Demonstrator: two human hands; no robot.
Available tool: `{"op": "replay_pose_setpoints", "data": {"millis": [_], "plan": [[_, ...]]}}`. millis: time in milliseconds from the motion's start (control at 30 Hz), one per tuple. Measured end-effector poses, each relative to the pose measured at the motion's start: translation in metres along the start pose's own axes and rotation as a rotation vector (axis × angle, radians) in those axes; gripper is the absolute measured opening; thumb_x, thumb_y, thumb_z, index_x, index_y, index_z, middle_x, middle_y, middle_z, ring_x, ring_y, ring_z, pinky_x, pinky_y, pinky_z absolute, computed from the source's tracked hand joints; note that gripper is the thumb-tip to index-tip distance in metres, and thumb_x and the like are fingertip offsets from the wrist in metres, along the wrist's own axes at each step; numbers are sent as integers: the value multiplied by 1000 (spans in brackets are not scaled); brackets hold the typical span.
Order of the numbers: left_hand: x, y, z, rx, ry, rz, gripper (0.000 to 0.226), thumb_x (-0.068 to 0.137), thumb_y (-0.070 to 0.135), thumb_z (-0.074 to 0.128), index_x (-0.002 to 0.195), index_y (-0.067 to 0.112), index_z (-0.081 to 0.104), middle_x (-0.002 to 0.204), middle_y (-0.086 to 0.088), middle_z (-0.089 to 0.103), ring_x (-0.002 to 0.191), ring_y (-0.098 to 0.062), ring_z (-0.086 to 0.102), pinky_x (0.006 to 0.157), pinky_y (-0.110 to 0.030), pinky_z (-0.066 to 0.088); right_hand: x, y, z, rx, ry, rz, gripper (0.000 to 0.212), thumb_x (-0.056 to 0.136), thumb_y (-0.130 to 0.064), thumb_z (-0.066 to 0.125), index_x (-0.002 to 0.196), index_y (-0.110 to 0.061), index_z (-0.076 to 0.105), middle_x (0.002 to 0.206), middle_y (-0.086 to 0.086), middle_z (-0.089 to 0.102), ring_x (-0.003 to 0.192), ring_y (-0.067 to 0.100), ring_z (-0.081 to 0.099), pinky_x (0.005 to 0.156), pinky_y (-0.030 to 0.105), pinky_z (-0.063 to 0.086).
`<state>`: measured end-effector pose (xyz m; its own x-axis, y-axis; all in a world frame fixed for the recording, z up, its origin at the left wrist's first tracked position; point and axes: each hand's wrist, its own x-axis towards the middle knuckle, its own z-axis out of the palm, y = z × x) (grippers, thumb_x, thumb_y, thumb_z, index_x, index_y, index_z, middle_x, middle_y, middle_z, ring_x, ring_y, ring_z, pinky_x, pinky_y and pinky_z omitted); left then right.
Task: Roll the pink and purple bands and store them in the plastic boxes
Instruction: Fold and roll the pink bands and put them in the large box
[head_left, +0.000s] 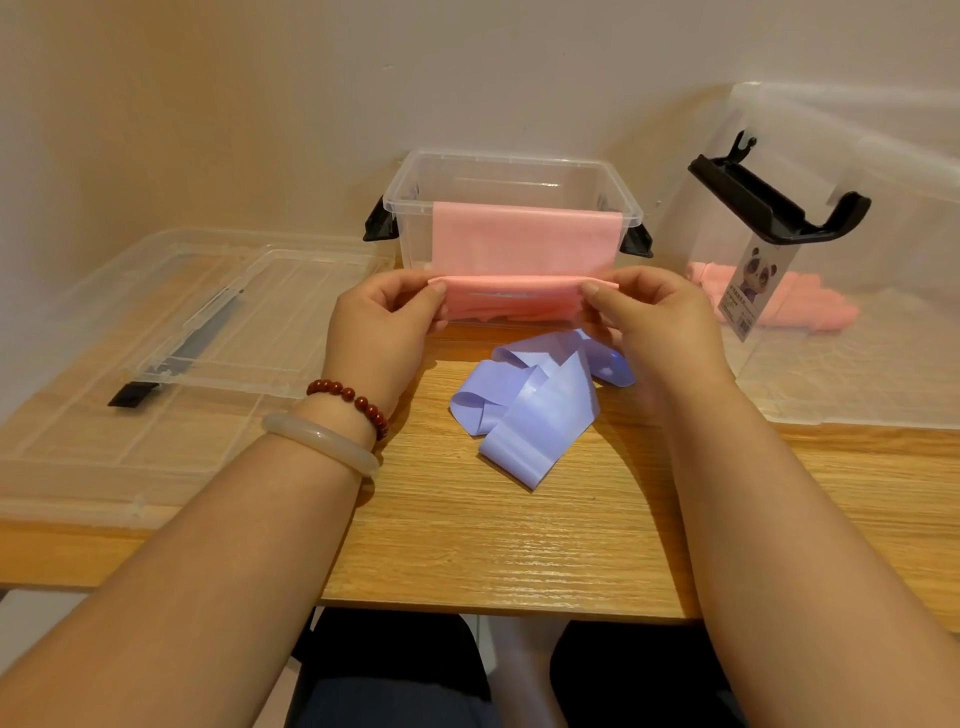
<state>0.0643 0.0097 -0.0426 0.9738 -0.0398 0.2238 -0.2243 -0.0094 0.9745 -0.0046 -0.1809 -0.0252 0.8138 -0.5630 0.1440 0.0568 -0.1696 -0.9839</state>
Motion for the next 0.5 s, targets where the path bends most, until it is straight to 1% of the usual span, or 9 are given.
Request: {"op": "replay_pose_setpoints", "data": {"millis": [100, 167, 233, 267, 300, 333, 400, 467, 500], "plan": [[0, -1, 1, 10, 17, 1, 15, 92, 15, 63, 85, 26, 69, 77, 2, 68, 77, -11, 66, 83, -34, 57, -1, 0, 3, 48, 12, 26, 9, 90, -18, 70, 96, -12, 72, 92, 4, 72, 87, 16, 72, 75, 32, 62], [1, -1, 1, 18, 23, 15, 16, 91, 14, 64, 82, 27, 69, 79, 2, 69, 80, -12, 67, 84, -32, 57, -1, 1, 4, 15, 31, 17, 9, 90, -18, 70, 95, -11, 72, 87, 1, 70, 81, 12, 70, 75, 33, 62], [0, 0, 1, 8, 12, 24, 16, 91, 12, 65, 84, 26, 69, 81, 1, 69, 76, -8, 67, 80, -28, 57, -2, 0, 6, -5, 49, 6, 6, 91, -16, 68, 95, -12, 70, 82, -2, 68, 70, 7, 68, 71, 30, 62], [0, 0, 1, 0, 9, 31, 15, 90, 10, 64, 86, 24, 68, 81, 0, 68, 73, -7, 67, 78, -26, 57, -3, 0, 6, 29, 44, 9, 4, 91, -13, 68, 95, -13, 67, 82, -1, 67, 64, 6, 67, 68, 28, 61], [-1, 1, 1, -13, 10, 40, 16, 90, 8, 64, 87, 23, 66, 80, -2, 67, 69, -7, 66, 75, -25, 57, -3, -1, 7, 79, 37, 14, 9, 91, -9, 67, 95, -15, 63, 83, 2, 66, 61, 8, 67, 66, 26, 60], [-1, 1, 1, -23, 14, 47, 17, 90, 6, 64, 87, 23, 64, 78, -2, 66, 67, -8, 66, 73, -24, 57, -3, -2, 6, 106, 27, 15, 13, 91, -6, 66, 94, -17, 61, 83, 4, 65, 60, 10, 66, 64, 25, 58], [-1, 1, 0, -13, 25, 57, 17, 89, 8, 65, 84, 25, 65, 75, 1, 67, 67, -10, 66, 72, -28, 58, -3, -3, 6, 81, 0, 6, 15, 91, -5, 65, 91, -19, 60, 82, 5, 65, 62, 12, 65, 62, 27, 57], [-1, 2, -1, -16, 31, 55, 15, 88, 10, 67, 84, 25, 69, 76, 4, 68, 71, -9, 66, 75, -30, 58, -3, -3, 5, 82, -20, 3, 10, 90, -7, 68, 89, -17, 65, 83, 6, 67, 68, 15, 66, 67, 29, 58], [-1, 2, -1, -29, 29, 49, 14, 88, 11, 68, 85, 24, 70, 78, 4, 69, 73, -9, 66, 77, -29, 57, -3, -3, 4, 99, -26, 7, 8, 88, -8, 70, 91, -15, 68, 87, 7, 67, 75, 17, 67, 70, 29, 59]]}}
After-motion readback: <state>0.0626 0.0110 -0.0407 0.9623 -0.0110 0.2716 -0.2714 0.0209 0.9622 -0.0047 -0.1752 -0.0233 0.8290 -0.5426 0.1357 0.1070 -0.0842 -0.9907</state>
